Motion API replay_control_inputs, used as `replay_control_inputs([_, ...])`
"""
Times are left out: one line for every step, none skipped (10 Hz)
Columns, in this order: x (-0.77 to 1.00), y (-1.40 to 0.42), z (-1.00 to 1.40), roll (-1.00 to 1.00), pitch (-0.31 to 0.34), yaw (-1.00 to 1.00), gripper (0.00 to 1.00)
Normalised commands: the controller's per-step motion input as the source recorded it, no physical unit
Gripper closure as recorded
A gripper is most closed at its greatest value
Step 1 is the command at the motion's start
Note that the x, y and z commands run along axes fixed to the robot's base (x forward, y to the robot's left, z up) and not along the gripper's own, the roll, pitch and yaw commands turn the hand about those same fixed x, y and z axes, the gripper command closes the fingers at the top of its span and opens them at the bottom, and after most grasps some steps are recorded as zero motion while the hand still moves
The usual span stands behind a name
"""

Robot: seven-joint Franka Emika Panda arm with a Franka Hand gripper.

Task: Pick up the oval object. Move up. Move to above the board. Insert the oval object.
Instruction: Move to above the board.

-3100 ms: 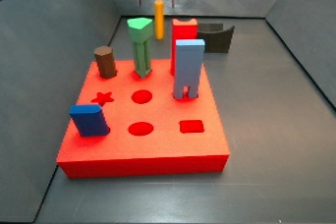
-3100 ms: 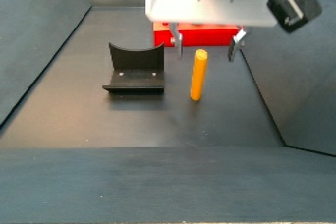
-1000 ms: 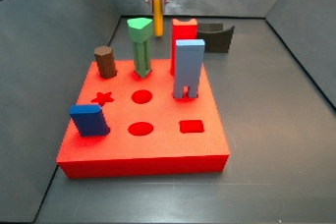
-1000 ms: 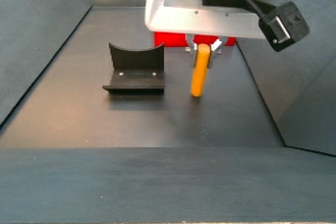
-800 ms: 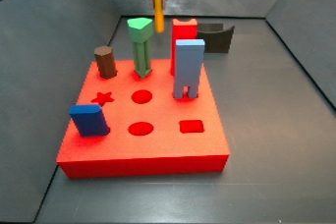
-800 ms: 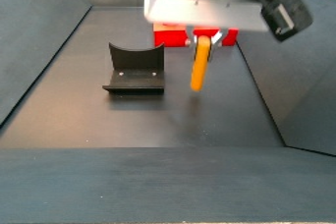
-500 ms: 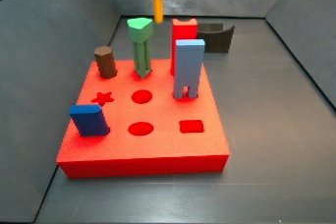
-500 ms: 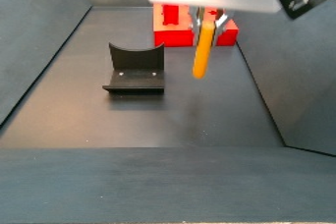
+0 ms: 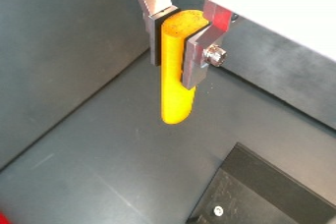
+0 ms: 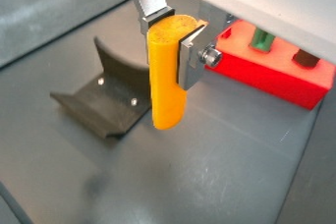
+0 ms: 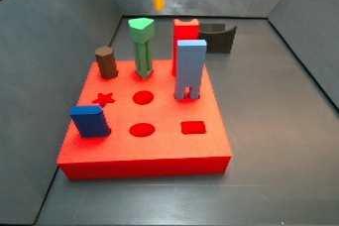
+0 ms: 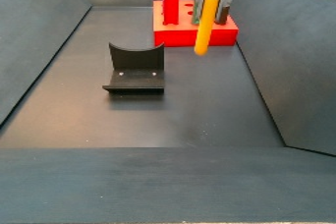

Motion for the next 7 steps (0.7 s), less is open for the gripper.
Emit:
replay_control_inputs([-0.07, -0.18, 1.00, 0.13, 0.051, -0.01, 1.00])
replay_control_inputs([-0.07, -0.17, 1.00, 0.13, 0.059, 0.01, 1.00])
replay_control_inputs([-0.06, -0.15, 1.00, 0.13, 0.063, 0.02, 1.00])
replay_control_inputs([-0.06, -0.14, 1.00, 0.12, 0.066, 0.02, 1.00])
replay_control_inputs([-0.04, -0.10, 0.96, 0.10, 0.075, 0.02, 1.00])
replay_control_inputs([-0.01, -0.07, 0.74, 0.10, 0.088, 0.02, 1.00])
replay_control_inputs([0.00, -0.05, 0.58, 0.09, 0.097, 0.03, 1.00])
